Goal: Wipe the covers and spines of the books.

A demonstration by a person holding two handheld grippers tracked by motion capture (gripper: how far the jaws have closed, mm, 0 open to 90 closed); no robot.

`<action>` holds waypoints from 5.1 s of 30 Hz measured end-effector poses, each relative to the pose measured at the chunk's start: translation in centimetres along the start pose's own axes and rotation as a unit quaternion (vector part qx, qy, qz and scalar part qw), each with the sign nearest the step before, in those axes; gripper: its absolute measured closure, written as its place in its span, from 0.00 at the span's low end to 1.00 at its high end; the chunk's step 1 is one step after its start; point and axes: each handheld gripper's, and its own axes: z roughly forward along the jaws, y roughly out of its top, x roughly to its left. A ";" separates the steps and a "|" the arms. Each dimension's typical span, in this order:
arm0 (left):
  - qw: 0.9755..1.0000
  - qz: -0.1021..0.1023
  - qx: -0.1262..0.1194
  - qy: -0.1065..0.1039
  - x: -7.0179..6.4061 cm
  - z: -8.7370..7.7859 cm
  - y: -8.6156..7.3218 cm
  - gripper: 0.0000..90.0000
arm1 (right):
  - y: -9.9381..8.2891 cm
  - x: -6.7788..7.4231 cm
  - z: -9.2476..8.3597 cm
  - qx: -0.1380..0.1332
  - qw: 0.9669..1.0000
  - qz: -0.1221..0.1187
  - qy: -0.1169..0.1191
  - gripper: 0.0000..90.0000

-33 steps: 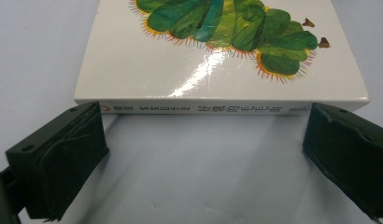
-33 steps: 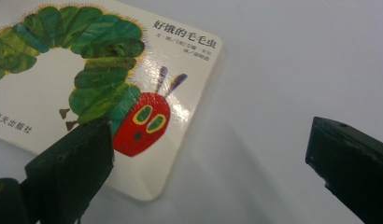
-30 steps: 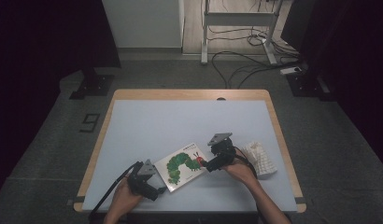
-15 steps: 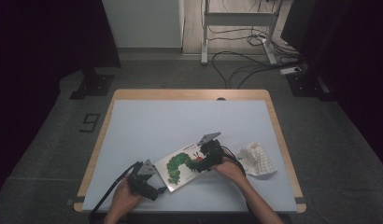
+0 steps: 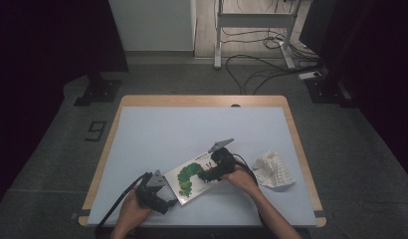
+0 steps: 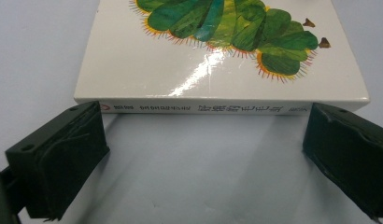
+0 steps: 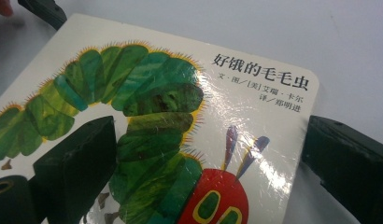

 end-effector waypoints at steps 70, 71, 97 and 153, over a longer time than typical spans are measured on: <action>1.000 0.001 0.000 0.000 0.0 0.0 0.0 0.00 | -0.5 0.5 -6.8 -0.002 0.998 -0.033 0.053 0.63; 1.000 0.001 0.000 0.000 0.0 0.0 0.0 0.00 | -0.5 0.5 -6.8 -0.002 0.998 -0.033 0.053 0.63; 0.999 -0.037 -0.011 -0.008 0.5 -1.5 1.6 0.00 | -3.3 1.0 -7.9 -0.036 0.998 -0.033 0.043 0.74; 0.997 -0.014 -0.063 -0.046 -0.2 -3.6 5.3 0.61 | -1.5 0.2 -7.6 -0.065 0.998 -0.002 0.014 0.50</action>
